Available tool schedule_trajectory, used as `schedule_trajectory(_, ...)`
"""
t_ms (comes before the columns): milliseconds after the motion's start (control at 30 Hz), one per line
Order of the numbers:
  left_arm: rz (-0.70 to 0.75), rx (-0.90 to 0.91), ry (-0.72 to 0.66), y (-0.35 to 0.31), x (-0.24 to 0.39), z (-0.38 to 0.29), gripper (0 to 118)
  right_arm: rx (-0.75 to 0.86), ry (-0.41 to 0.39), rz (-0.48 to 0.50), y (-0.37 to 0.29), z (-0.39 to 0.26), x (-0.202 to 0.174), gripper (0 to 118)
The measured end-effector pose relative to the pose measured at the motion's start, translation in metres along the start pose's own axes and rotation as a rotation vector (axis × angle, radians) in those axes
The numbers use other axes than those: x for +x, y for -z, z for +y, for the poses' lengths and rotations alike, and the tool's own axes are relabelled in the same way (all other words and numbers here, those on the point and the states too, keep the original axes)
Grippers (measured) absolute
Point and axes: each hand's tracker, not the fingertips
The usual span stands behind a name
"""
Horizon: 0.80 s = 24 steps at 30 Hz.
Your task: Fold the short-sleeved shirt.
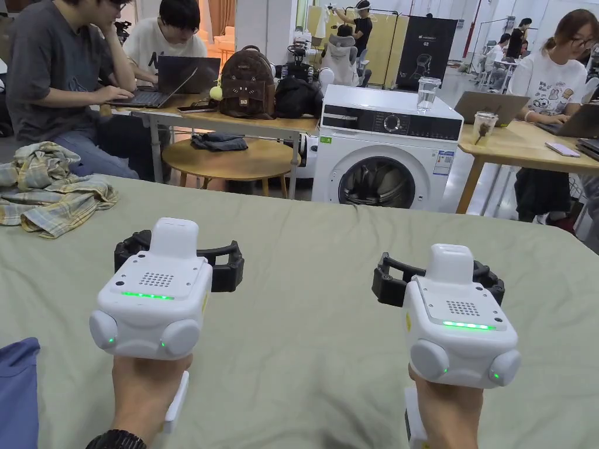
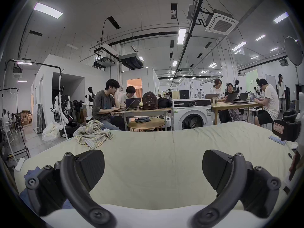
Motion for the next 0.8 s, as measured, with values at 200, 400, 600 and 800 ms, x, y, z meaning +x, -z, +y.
schedule_trajectory(200,0.006,0.004,0.019,-0.0002,0.0023,-0.0002,117,0.003,-0.008,0.0,-0.0018,-0.0008,0.0003,118)
schedule_trajectory(400,-0.003,0.001,0.013,-0.0008,0.0011,-0.0016,117,0.002,-0.012,0.001,0.0,-0.0029,-0.0001,118)
schedule_trajectory(600,-0.014,0.009,0.021,-0.0036,0.0019,-0.0033,117,0.016,-0.015,0.006,-0.0026,-0.0028,-0.001,118)
schedule_trajectory(800,-0.012,0.015,0.01,-0.0048,0.001,-0.0047,117,0.007,0.001,0.013,-0.0004,-0.0037,-0.0003,118)
